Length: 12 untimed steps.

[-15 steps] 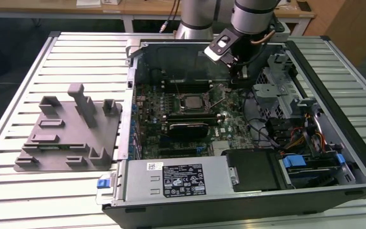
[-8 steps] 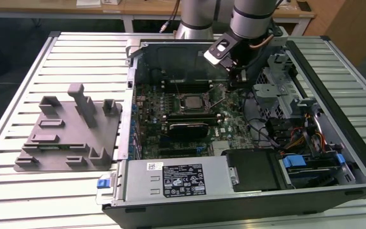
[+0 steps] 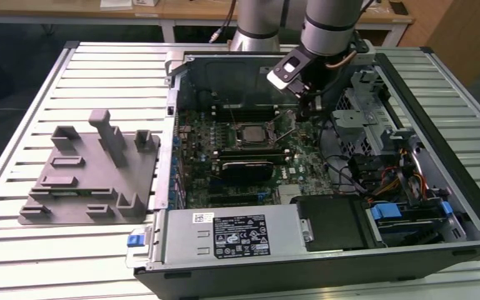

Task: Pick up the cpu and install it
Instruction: 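Close the cpu cover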

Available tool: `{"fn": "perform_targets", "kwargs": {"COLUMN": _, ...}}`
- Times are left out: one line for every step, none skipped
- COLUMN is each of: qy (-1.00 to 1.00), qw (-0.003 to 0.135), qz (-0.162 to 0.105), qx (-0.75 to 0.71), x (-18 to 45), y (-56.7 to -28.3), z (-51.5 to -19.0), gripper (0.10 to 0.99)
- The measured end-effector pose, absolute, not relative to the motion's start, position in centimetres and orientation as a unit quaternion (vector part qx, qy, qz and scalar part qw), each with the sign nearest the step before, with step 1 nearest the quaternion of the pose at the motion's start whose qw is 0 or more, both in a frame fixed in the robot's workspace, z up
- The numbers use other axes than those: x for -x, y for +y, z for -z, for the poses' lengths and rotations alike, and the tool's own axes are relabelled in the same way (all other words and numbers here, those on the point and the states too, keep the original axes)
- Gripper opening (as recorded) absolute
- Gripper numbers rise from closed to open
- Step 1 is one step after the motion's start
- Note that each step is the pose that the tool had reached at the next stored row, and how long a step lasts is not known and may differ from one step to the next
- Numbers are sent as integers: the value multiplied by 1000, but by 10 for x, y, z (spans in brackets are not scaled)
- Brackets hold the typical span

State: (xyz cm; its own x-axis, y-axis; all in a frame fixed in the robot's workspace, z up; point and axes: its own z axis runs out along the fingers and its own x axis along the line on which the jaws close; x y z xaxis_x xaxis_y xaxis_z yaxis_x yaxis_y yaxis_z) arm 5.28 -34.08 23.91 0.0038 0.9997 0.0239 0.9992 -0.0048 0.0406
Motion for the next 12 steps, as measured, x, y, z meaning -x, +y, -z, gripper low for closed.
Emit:
{"fn": "perform_targets", "kwargs": {"qy": 705, "qw": 6, "qz": -23, "qx": -708, "x": -53, "y": -341, "z": -238, "gripper": 106}}
{"fn": "perform_targets", "kwargs": {"qy": 705, "qw": 6, "qz": -23, "qx": -708, "x": -53, "y": -341, "z": -237, "gripper": 106}}
{"fn": "perform_targets", "kwargs": {"qy": 705, "qw": 6, "qz": -23, "qx": -708, "x": -53, "y": -341, "z": -236, "gripper": 106}}
{"fn": "perform_targets", "kwargs": {"qy": 705, "qw": 6, "qz": -23, "qx": -708, "x": -53, "y": -341, "z": -235, "gripper": 106}}
{"fn": "perform_targets", "kwargs": {"qy": 705, "qw": 6, "qz": -23, "qx": -708, "x": -53, "y": -341, "z": -235, "gripper": 106}}
{"fn": "perform_targets", "kwargs": {"qy": 705, "qw": 6, "qz": -23, "qx": -708, "x": -53, "y": -341, "z": -235, "gripper": 106}}
{"fn": "perform_targets", "kwargs": {"qy": 705, "qw": 6, "qz": -23, "qx": -708, "x": -53, "y": -341, "z": -235, "gripper": 106}}
{"fn": "perform_targets", "kwargs": {"qy": 705, "qw": 6, "qz": -23, "qx": -708, "x": -53, "y": -341, "z": -235, "gripper": 106}}
{"fn": "perform_targets", "kwargs": {"qy": 705, "qw": 6, "qz": -23, "qx": -708, "x": -53, "y": -341, "z": -235, "gripper": 106}}
{"fn": "perform_targets", "kwargs": {"qy": 705, "qw": 6, "qz": -23, "qx": -708, "x": -52, "y": -341, "z": -235, "gripper": 106}}
{"fn": "perform_targets", "kwargs": {"qy": 705, "qw": 6, "qz": -23, "qx": -708, "x": -51, "y": -341, "z": -235, "gripper": 106}}
{"fn": "perform_targets", "kwargs": {"qy": 705, "qw": 6, "qz": -23, "qx": -708, "x": -50, "y": -341, "z": -235, "gripper": 106}}
